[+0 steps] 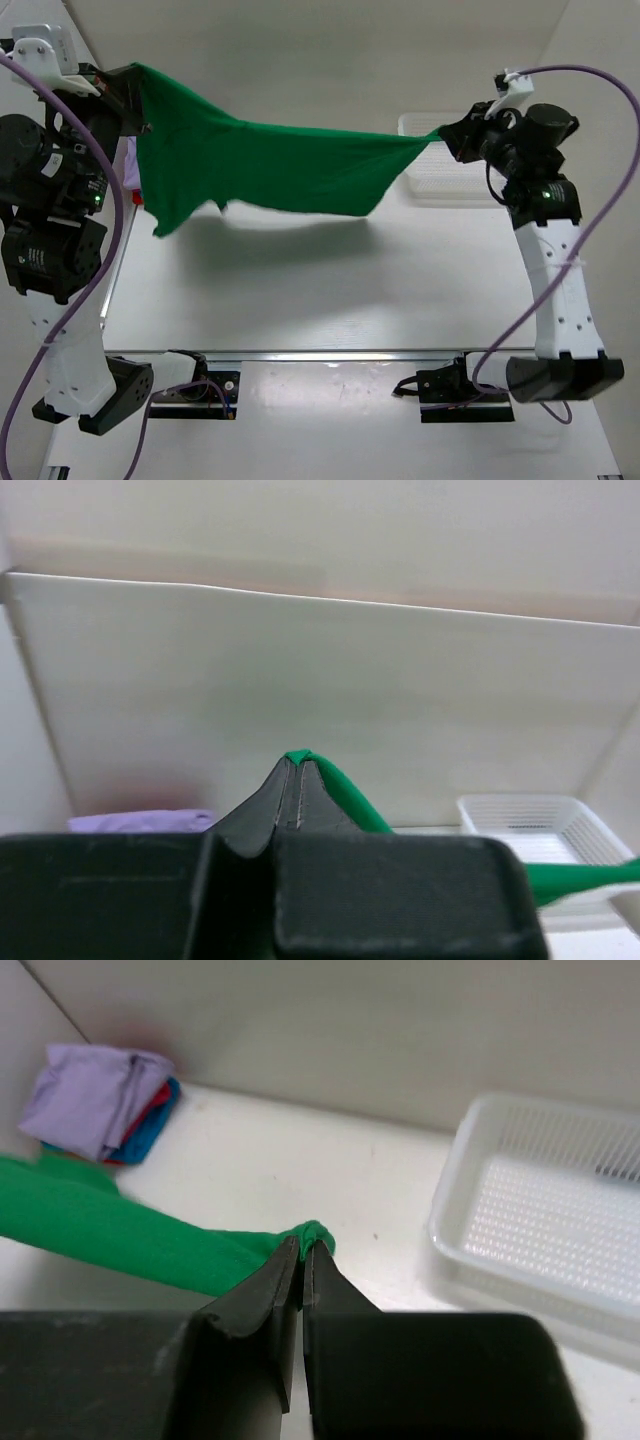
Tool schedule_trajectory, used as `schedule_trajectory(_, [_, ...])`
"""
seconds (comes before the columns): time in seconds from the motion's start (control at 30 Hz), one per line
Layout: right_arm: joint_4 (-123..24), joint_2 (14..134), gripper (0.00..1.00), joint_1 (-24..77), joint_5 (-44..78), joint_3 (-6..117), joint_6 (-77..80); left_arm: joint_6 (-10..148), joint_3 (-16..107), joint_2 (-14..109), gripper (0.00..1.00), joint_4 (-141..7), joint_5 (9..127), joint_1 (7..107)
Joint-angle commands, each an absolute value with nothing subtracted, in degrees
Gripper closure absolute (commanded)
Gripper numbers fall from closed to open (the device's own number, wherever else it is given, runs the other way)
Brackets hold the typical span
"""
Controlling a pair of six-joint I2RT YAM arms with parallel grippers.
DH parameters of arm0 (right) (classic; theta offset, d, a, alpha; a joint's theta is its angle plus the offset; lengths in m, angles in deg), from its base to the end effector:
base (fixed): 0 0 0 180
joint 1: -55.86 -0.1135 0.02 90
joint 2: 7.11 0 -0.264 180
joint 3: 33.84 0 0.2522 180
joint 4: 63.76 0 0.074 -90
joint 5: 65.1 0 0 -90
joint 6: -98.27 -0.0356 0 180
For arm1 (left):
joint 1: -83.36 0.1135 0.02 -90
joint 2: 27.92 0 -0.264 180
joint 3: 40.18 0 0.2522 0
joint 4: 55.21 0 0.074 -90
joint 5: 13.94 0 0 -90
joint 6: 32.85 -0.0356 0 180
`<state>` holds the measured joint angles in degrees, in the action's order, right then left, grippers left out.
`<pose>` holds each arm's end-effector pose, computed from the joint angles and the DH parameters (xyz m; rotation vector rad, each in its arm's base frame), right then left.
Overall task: Fold and stack the t-shirts
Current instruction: Flatten out the tshirt
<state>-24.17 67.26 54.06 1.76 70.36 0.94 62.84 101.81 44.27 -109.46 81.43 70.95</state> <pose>0.2723 0.0226 0.4751 -0.2140 1.7370 0.4676 0.1294 -0.0251 0.6309 -0.0039 1.3035 -0.2091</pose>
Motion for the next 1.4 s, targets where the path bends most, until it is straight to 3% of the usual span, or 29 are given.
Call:
schedule_trajectory(0.0, [-28.55, 61.37, 1.0, 53.22, 2.75, 72.38, 0.37, 59.0, 100.41, 41.88, 1.0, -110.1, 91.78, 68.6])
schedule_trajectory(0.33, [-28.98, 59.68, 1.0, 57.7, -1.9, 76.25, -1.48, 58.11, 100.14, 44.14, 1.0, -110.8, 93.29, 69.38])
schedule_trajectory(0.67, [-30.92, 76.37, 1.0, 51.65, 0.02, 85.2, 1.33, 60.92, 112.61, 63.56, 1.0, -112.12, 85.9, 77.2])
schedule_trajectory(0.87, [-28.91, 91.49, 1.0, 48.75, 3.53, 102.59, 5.89, 63.2, 121.23, 74.64, 1.0, -108.44, 79.68, 82.29])
schedule_trajectory(1.03, [-24.16, 104.67, 1.0, 48.04, 4.94, 130.17, 7.57, 66.72, 124.39, 75.44, 1.0, -101.24, 72.73, 86.43])
schedule_trajectory(1.23, [-36.18, 96.53, 1.0, 48.83, 4.78, 118.38, 7.57, 74.01, 125.91, 73.78, 1.0, -90.6, 65.53, 94.24])
schedule_trajectory(1.37, [-33.83, 95.2, 1.0, 50.15, 4.24, 112.57, 7.75, 71.22, 120.21, 72.37, 1.0, -93.92, 66.38, 91.98])
